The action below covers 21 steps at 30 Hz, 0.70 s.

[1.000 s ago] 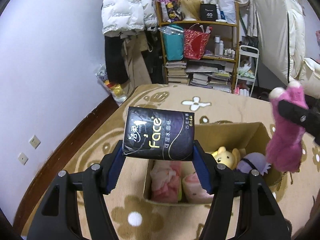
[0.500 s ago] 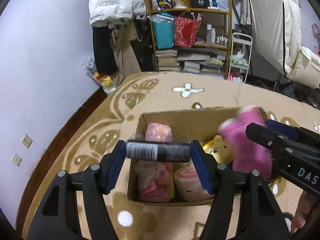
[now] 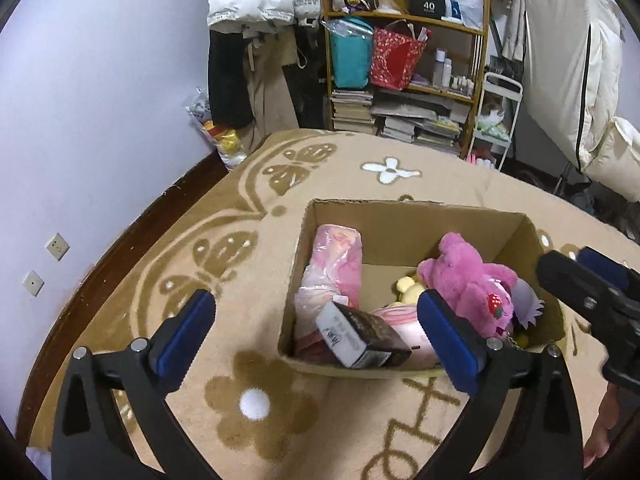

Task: Organize soft objects
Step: 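Withdraw both open tools away from the box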

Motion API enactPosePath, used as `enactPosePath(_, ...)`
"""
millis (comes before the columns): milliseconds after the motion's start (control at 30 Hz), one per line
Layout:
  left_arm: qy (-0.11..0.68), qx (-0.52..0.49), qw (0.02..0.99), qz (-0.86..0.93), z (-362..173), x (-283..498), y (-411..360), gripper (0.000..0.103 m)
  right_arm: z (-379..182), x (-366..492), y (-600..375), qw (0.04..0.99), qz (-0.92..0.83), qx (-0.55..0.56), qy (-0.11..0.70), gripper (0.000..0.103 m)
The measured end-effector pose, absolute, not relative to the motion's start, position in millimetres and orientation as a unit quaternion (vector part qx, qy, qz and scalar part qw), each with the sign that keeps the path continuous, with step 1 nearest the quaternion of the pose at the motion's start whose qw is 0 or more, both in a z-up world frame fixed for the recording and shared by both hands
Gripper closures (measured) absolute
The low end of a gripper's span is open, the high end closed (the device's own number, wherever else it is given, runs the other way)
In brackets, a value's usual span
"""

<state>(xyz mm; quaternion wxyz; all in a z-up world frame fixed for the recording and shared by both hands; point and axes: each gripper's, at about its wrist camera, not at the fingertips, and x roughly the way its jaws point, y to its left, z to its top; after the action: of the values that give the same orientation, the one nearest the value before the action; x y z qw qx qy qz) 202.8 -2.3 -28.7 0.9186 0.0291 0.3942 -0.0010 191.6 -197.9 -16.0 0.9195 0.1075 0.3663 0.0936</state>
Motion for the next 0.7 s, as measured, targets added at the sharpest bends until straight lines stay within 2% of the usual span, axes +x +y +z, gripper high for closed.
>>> enactPosePath(500,0.331,-0.002,0.943,0.023,31.2,139.7,39.1,0.0,31.7,119.2,-204.9,0.942,0.085,0.117,0.303,0.0)
enactPosePath(700,0.277,0.03,0.96,0.016,60.9,100.8,40.4,0.0,48.7,85.7,-205.3,0.95,0.09,0.102,0.282,0.0)
